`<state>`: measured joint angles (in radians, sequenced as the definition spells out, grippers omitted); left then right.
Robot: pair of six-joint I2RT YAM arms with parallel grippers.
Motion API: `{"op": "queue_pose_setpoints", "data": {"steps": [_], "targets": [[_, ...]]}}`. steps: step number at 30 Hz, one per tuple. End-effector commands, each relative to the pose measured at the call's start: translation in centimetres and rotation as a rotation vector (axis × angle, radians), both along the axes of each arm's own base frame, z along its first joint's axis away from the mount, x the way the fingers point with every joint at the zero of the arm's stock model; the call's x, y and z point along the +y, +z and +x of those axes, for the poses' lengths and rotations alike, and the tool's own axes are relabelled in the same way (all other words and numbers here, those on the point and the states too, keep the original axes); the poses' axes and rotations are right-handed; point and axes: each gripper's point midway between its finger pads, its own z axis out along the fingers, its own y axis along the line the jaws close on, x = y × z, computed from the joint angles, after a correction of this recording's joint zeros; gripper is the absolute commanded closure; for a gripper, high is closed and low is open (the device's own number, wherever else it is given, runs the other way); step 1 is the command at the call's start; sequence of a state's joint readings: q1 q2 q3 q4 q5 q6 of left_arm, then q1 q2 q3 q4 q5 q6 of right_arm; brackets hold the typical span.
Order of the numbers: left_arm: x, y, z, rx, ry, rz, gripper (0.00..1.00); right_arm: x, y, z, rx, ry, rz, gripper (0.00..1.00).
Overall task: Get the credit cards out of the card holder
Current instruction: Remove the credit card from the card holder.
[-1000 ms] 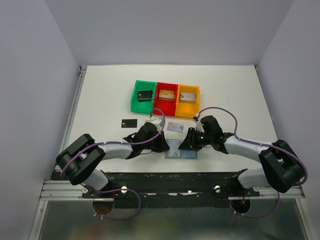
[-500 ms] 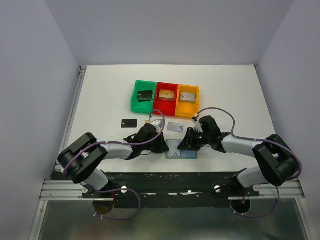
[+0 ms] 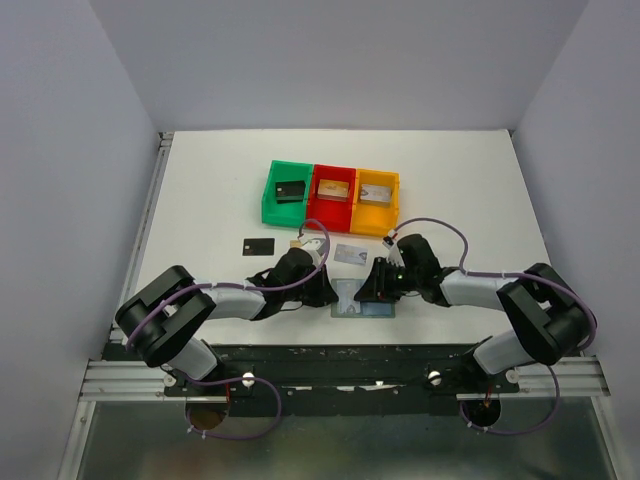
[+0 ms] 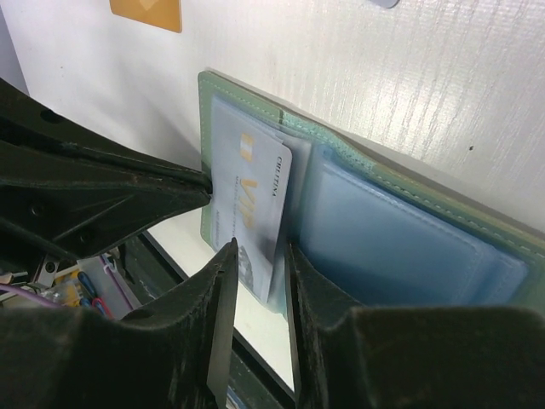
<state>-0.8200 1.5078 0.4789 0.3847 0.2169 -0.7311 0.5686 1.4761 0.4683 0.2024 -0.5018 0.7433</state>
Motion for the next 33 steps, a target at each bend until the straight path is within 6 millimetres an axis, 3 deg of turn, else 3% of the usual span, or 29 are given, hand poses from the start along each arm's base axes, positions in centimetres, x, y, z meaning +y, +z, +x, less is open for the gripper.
{"op": "queue_pose_setpoints", "data": {"steps": [1, 33], "targets": [[0.6, -1.1, -0.2, 0.016, 0.013, 0.024, 0.88, 0.1, -0.8, -0.9, 0.027, 0.013, 0.016, 0.65], [0.6, -1.8, -0.6, 0.034, 0.007, 0.029, 0.92, 2.0, 0.7, -1.1, 0.011, 0.04, 0.2, 0.73]]}}
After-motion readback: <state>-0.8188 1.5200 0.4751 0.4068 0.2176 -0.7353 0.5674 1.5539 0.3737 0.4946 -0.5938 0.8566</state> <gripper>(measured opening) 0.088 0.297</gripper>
